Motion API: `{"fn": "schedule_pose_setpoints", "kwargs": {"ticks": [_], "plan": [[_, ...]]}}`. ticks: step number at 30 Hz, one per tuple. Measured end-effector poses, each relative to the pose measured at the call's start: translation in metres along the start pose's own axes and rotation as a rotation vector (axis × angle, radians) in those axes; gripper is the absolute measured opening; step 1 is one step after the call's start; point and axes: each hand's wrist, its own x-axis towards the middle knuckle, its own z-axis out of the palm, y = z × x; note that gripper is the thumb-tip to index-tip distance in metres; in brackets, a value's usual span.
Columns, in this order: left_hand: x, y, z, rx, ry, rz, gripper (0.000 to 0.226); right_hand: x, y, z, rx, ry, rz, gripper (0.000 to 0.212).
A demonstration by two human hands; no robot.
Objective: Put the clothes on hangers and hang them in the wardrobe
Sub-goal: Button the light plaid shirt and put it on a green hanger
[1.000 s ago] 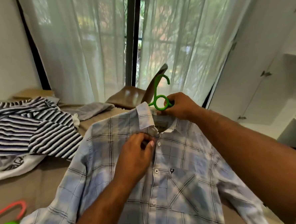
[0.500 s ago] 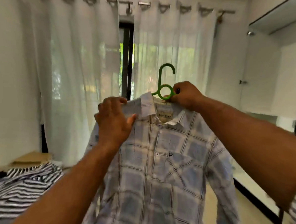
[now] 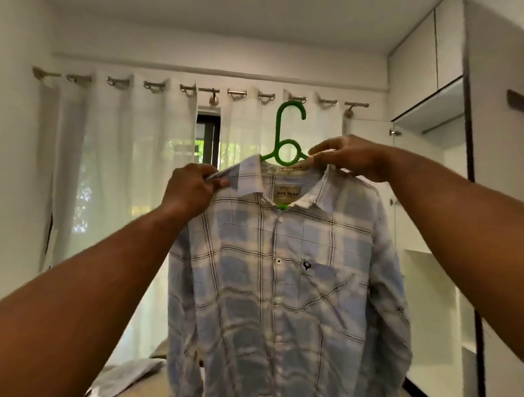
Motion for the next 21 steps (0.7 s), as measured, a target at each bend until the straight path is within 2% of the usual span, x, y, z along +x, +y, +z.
{"fn": "schedule_pose_setpoints", "kwargs": {"ticks": [4,6,12,21], "plan": [[-0.022,-0.012,0.022,-0.039,-0.024,-0.011,0.023,-0.017,0.035,0.008,-0.068,-0.003,0.063,0.039],[-0.032,-0.023,0.041,-0.042,-0.082,-0.018,0.021,-0.021,0.051,0.021,-0.044,0.023,0.049,0.035],[-0.05,-0.06,0.111,-0.085,-0.176,-0.096,0.028,-0.01,0.112,0.071,0.044,0.194,-0.034,0.031],[-0.032,-0.094,0.276,-0.112,-0.156,-0.122,0.033,0.047,0.281,0.114,0.039,0.36,-0.055,0.036]]}}
